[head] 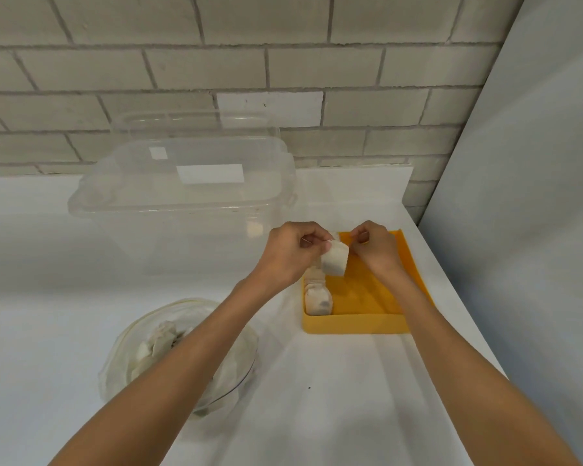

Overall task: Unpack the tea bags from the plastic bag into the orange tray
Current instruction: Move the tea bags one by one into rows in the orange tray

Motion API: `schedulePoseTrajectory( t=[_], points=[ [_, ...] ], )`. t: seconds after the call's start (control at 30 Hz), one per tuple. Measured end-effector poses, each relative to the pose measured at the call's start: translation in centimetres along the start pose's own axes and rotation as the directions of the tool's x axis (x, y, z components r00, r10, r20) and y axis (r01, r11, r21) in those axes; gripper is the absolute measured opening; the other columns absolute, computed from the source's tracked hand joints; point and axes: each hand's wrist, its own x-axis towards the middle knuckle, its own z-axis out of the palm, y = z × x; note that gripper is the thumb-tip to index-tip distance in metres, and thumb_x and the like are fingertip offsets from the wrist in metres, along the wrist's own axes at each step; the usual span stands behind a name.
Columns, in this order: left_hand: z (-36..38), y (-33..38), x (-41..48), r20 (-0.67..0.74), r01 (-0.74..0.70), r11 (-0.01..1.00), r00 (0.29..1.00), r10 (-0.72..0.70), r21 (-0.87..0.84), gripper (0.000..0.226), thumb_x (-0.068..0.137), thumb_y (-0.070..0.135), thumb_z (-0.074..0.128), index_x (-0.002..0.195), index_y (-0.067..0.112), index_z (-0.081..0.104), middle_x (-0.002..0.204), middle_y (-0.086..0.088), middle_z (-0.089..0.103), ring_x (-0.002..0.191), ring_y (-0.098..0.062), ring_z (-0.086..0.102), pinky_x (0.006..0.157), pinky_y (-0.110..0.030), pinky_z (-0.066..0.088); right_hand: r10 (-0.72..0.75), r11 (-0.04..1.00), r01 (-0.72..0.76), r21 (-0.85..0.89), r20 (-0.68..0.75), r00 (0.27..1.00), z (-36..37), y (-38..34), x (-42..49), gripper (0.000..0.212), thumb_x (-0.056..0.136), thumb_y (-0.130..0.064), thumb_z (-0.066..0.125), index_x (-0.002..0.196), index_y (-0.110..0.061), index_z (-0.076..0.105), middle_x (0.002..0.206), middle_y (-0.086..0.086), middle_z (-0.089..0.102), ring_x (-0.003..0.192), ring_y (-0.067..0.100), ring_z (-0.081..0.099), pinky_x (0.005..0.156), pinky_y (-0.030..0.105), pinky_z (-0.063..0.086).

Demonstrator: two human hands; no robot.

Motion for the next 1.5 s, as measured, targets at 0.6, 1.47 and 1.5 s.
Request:
schedulePoseTrajectory(
  t=[0.6,1.47,1.5],
  points=[
    [2.0,-4.0,2.4,-0.008,0.127,0.959,0.992,-0.129,0.252,0.024,0.084,-0.001,0.062,0.106,0.007,0.066,0.103,-0.008,0.066,0.09,-0.016,0.061,0.075,-0.01,0.04,0.023,0.997,-0.011,-0.073,0.155,0.988,0.5,-0.3,-0.6,0.029,0.082,-0.014,0.072,0.057,-0.017,0.058,0.058,-0.002,0.057,0.06,0.013,0.053,0.068,0.031,0.046],
    [1.8,-4.1,0.0,-0.02,0.062,0.958,0.998,-0.058,0.281,0.028,0.086,0.009,0.065,0.114,0.009,0.063,0.113,-0.01,0.06,0.09,-0.016,0.059,0.074,-0.011,0.038,0.067,0.993,-0.061,-0.104,0.063,0.996,0.5,-0.3,-0.8,0.029,0.078,-0.006,0.074,0.103,-0.005,0.059,0.105,0.013,0.065,0.098,0.025,0.06,0.07,0.026,0.041],
    [1.6,-3.8,-0.2,-0.019,0.051,0.96,0.999,-0.048,0.277,0.028,0.086,0.009,0.065,0.114,0.009,0.063,0.113,-0.01,0.061,0.088,-0.014,0.058,0.074,-0.01,0.038,0.045,0.994,-0.039,-0.103,0.058,0.997,0.1,-0.6,-1.1,0.026,0.079,-0.005,0.073,0.102,-0.006,0.06,0.103,0.013,0.065,0.097,0.024,0.061,0.069,0.024,0.041]
  ],
)
